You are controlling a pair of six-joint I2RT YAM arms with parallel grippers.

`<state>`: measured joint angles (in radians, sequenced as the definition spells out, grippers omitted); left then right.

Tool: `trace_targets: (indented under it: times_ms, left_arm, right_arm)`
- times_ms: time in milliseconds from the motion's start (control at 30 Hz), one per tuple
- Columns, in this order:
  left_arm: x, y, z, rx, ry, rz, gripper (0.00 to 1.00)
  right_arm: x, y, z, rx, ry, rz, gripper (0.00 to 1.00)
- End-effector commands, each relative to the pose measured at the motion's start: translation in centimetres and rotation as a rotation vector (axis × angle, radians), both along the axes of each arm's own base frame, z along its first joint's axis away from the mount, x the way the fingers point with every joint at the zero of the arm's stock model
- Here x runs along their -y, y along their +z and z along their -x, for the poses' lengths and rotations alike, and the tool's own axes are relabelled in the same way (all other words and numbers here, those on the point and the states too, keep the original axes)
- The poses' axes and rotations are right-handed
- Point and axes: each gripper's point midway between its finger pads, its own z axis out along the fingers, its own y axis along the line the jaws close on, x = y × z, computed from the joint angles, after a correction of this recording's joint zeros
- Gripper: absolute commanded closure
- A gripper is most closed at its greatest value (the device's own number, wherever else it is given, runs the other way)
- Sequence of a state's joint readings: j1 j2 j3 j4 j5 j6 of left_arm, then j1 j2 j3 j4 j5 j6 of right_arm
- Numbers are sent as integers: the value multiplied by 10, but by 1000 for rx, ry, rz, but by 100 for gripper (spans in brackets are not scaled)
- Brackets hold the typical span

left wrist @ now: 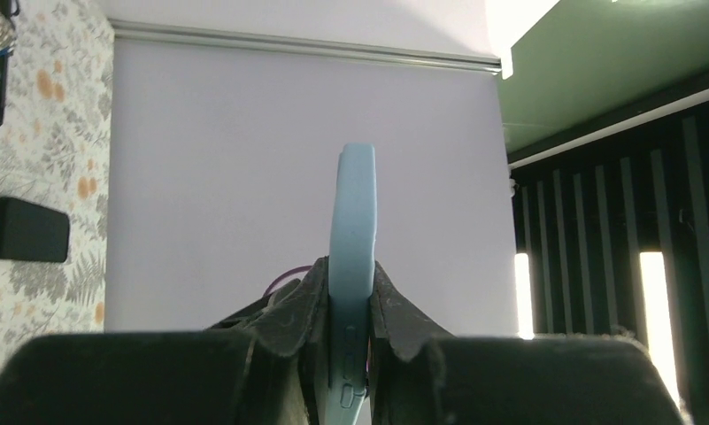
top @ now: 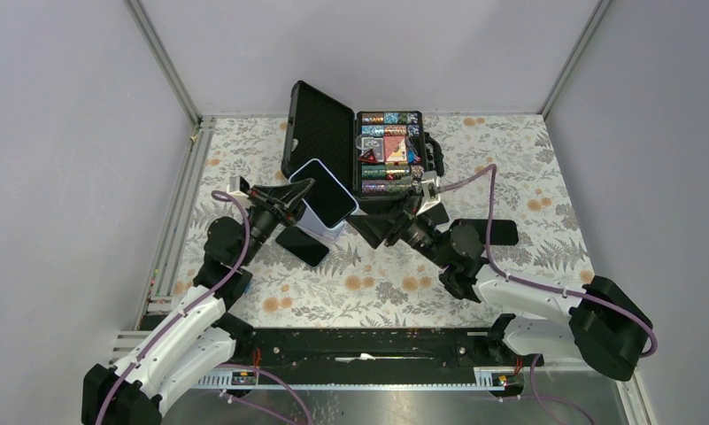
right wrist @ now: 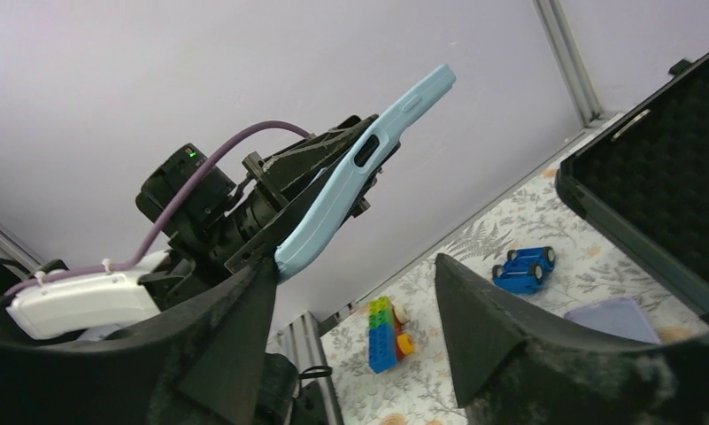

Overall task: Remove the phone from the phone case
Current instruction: Remove the phone case from the phone.

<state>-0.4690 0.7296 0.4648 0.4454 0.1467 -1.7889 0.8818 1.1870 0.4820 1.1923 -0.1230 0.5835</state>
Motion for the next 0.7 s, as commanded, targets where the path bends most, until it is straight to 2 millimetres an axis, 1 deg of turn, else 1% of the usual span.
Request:
trace_targets:
  times_ms: [0, 33, 100, 200, 267, 333, 433, 533, 567, 667]
  left_arm:
    - [-4, 116, 60, 338, -164, 217, 100]
    - [-4, 120, 63, 361, -169, 223, 100]
    - [-4, 129, 69, 406, -188, 237, 100]
    - [-3, 148, 83, 503, -227, 251, 100]
    - [-2, 159, 92, 560, -250, 259, 100]
    - [-1, 164, 97, 585, -270, 265, 100]
    - [0, 163, 98, 587, -274, 260, 100]
    - [1, 158, 95, 574, -265, 251, 100]
    - [1, 157, 95, 573, -263, 247, 100]
    - [3, 154, 92, 569, -255, 232, 100]
  right_arm:
    - [-2, -61, -41, -273, -117, 170, 33]
    - [-4, -66, -43, -301, -114, 160, 38]
    - [-7, -76, -46, -351, -105, 137, 44]
    - [-14, -88, -48, -418, -72, 102, 53]
    - [-18, -93, -50, -459, -52, 74, 59]
    - [-21, -94, -52, -489, -27, 34, 63]
    - [-26, -84, -51, -489, 21, -18, 65]
    - [-25, -69, -48, -449, 45, -53, 64]
    - [-23, -63, -45, -429, 49, -65, 63]
    - [-16, -43, -36, -362, 70, -104, 54]
